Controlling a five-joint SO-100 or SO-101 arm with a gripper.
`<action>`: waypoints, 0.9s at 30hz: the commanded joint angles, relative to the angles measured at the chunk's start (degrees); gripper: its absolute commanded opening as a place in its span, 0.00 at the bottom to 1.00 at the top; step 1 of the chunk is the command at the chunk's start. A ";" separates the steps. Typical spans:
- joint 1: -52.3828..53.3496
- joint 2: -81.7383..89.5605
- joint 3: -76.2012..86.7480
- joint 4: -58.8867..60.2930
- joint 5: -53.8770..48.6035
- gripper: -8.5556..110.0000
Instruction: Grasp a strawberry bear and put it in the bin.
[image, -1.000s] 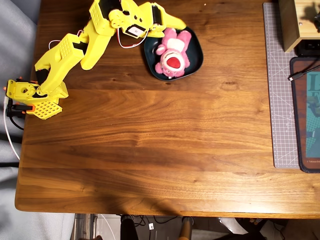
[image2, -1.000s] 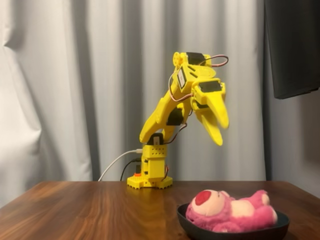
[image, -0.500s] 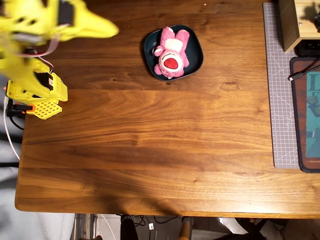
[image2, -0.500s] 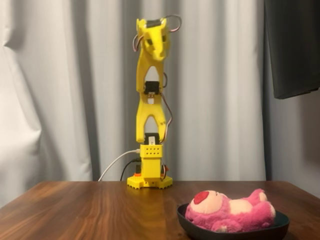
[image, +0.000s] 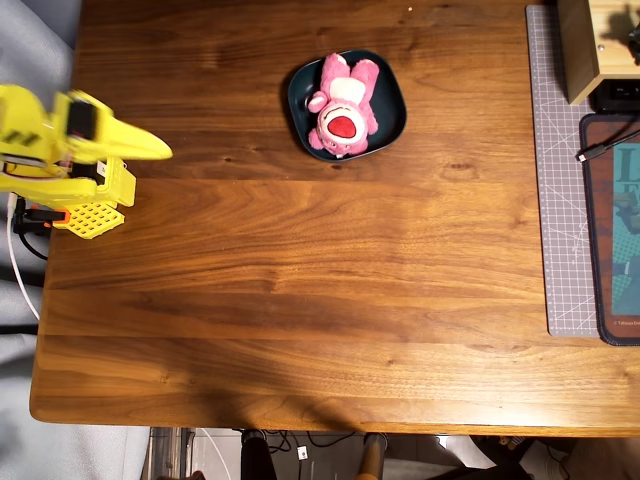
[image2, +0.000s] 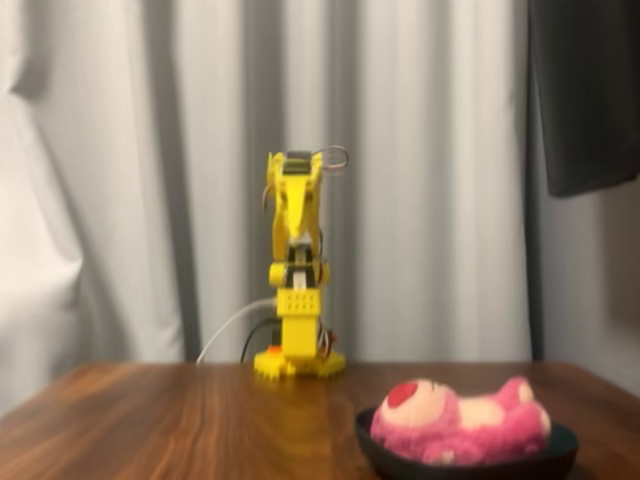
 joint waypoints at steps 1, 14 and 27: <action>1.32 5.19 10.90 -2.11 0.26 0.07; 0.97 5.27 28.39 -1.76 2.02 0.07; 0.00 5.27 28.39 -1.93 2.02 0.07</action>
